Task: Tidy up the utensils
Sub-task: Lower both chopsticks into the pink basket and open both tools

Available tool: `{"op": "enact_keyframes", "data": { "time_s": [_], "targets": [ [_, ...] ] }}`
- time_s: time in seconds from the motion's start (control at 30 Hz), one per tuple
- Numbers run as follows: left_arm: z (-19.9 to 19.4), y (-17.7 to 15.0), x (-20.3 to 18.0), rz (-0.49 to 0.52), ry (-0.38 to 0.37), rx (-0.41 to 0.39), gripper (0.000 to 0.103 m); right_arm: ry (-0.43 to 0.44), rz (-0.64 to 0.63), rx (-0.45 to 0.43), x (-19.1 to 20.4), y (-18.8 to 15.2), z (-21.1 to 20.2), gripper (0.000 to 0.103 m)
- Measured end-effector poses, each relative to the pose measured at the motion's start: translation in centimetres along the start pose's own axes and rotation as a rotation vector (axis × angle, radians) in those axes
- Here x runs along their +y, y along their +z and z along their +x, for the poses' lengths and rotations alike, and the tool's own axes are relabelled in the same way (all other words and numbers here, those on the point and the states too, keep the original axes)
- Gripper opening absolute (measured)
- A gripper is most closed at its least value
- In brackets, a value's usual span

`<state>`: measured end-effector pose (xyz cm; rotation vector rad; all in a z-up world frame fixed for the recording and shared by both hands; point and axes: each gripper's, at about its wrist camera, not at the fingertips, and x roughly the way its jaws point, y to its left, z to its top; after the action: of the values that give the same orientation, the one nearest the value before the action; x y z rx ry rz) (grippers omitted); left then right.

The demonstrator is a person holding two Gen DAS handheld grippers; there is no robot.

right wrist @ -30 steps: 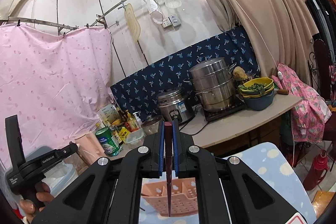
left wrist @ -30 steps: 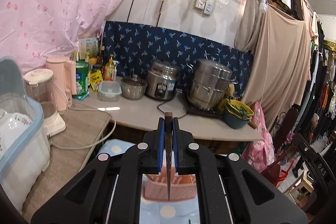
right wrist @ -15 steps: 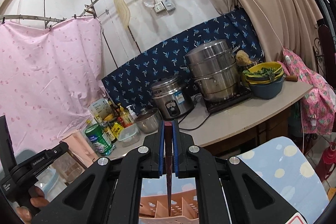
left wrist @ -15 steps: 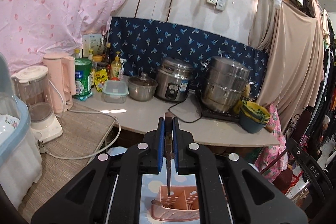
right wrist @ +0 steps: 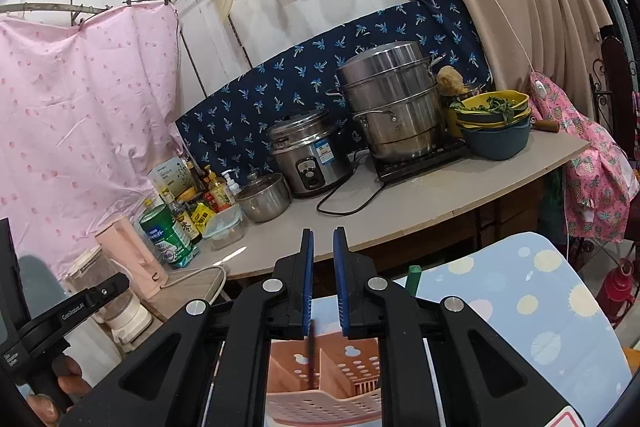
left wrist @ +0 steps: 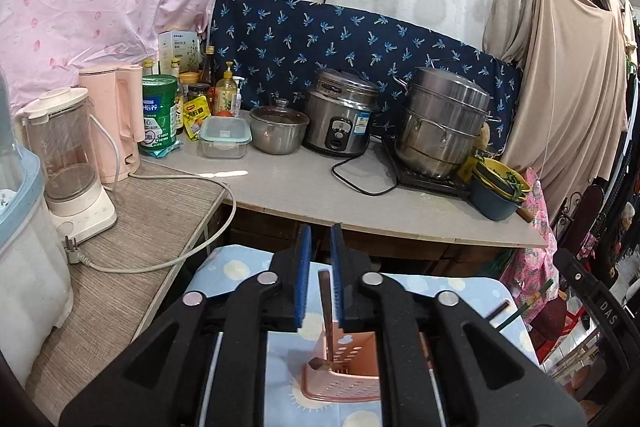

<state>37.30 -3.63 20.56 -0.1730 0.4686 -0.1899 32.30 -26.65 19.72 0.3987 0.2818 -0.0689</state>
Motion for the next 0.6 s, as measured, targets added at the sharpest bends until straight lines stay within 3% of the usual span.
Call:
{"op": "enact_keyframes", "data": {
  "time_s": [0.13, 0.3, 0.37, 0.43, 0.6],
  "targets": [
    [-1.5, 0.0, 0.0, -0.001, 0.001, -0.019, 0.037, -0.003, 0.003, -0.015, -0.3, 0.3, -1.7, 0.017],
    [-4.2, -0.3, -0.6, 0.032, 0.000, -0.039, 0.039, 0.001, -0.011, -0.024, -0.2, 0.3, -4.7, 0.023],
    [-5.4, -0.6, -0.8, 0.042, -0.002, -0.041, 0.042, 0.003, -0.026, -0.028, 0.0, 0.0, -6.0, 0.026],
    [-6.7, -1.1, -1.0, 0.055, -0.001, -0.046, 0.051, 0.006, -0.046, -0.030, 0.3, -0.4, -7.5, 0.030],
    [-9.7, -3.0, -1.1, 0.090, -0.001, -0.034, 0.053, 0.018, -0.081, -0.020, 0.8, -2.3, -11.3, 0.035]
  ]
}}
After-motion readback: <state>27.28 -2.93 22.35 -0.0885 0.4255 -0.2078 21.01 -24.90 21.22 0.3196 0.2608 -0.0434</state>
